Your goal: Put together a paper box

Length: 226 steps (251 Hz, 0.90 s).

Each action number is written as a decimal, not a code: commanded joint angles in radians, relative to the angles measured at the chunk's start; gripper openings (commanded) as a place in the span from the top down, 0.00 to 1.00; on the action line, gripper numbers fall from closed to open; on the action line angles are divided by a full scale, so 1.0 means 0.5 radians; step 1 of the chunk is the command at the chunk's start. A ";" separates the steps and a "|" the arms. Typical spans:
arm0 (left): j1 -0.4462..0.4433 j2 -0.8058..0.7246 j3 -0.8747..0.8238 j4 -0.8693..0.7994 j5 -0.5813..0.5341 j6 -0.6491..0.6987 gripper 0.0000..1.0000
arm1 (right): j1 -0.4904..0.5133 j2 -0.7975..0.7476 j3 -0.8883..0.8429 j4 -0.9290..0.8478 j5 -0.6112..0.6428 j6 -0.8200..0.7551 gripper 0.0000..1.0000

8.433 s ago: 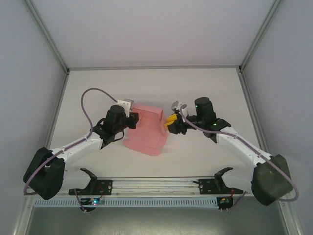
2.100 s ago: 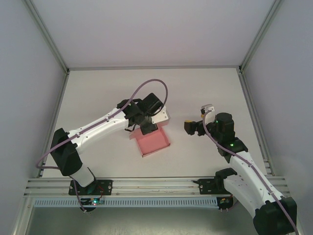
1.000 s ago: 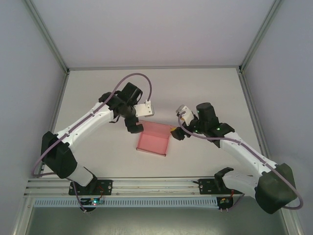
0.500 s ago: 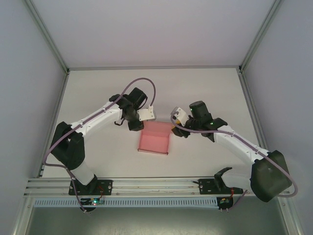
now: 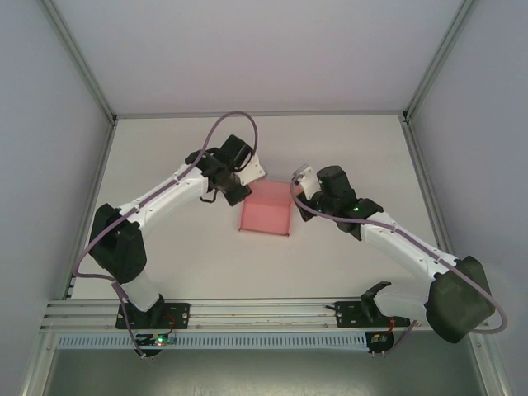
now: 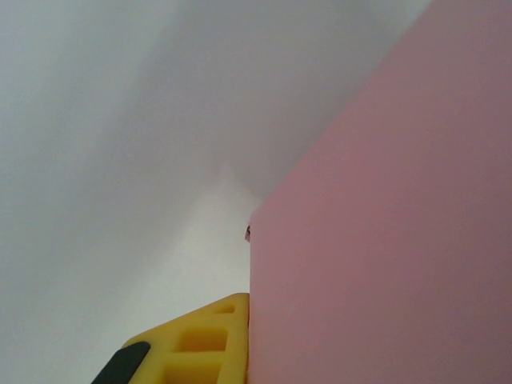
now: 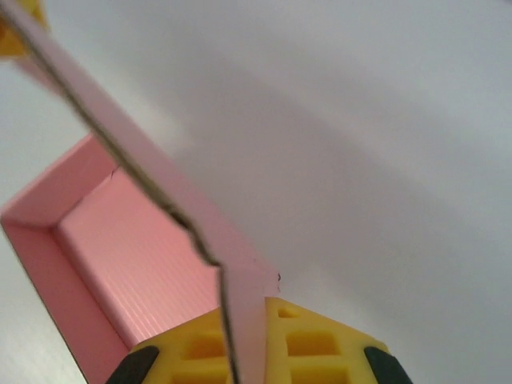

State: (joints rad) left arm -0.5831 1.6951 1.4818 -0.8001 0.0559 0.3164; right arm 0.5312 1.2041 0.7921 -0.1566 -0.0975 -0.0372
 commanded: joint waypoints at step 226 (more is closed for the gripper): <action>-0.107 0.471 0.024 0.835 -0.376 -1.818 0.95 | 0.235 0.720 -0.117 1.256 0.702 1.062 1.00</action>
State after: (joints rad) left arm -0.6159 1.9678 1.5730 -0.5514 -0.2253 -0.5400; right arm 0.6056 1.5738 0.7811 0.3470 0.3401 0.5495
